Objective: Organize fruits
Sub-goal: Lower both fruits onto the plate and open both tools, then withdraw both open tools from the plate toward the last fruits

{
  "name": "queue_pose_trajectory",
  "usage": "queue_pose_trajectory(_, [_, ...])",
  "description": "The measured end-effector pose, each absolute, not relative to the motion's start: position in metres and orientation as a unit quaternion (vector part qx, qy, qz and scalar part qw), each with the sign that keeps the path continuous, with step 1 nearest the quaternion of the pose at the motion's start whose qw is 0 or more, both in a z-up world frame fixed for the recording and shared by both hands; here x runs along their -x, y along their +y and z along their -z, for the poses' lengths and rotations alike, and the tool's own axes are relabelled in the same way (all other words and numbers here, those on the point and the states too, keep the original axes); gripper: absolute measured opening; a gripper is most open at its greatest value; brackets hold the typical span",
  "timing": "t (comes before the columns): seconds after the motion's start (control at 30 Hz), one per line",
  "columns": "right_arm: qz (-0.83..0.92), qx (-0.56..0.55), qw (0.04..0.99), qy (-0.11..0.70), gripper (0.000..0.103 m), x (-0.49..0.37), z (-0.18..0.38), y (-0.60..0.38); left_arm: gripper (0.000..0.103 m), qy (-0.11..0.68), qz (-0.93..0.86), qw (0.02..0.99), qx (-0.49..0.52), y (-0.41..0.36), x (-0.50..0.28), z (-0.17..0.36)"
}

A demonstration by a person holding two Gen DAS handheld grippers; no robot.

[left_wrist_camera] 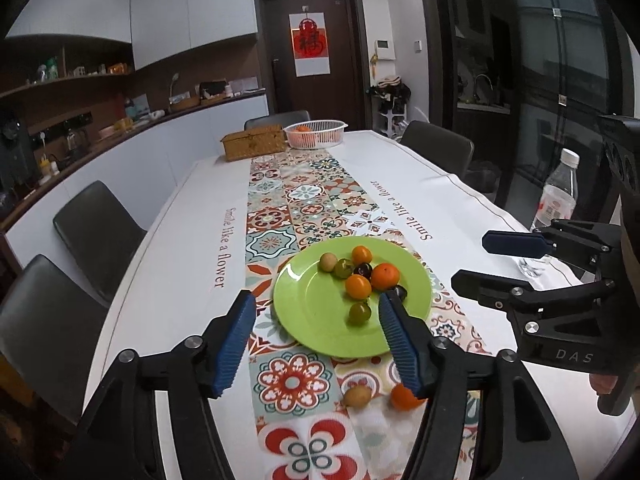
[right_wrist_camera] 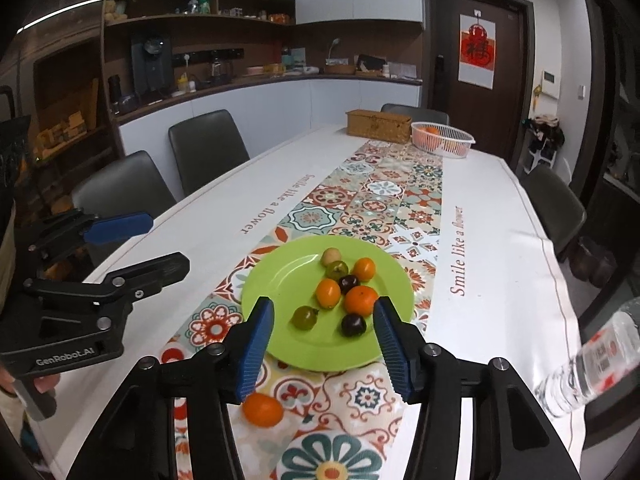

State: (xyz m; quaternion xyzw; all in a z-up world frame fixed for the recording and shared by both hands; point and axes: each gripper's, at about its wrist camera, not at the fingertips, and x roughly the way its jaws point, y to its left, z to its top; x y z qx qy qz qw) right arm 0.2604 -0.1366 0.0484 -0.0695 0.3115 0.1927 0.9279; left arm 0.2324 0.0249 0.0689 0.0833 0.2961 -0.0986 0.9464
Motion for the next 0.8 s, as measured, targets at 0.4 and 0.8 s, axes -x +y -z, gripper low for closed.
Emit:
queue_pose_trajectory(0.4, [-0.201, 0.068, 0.926, 0.311, 0.059, -0.221, -0.039, -0.125, 0.067, 0.285, 0.114, 0.945, -0.115, 0.031, -0.194, -0.059])
queue_pose_trajectory(0.8, [-0.214, 0.093, 0.906, 0.353, 0.059, -0.21, -0.004, -0.112, 0.067, 0.3, 0.158, 0.929, -0.147, 0.035, -0.184, -0.03])
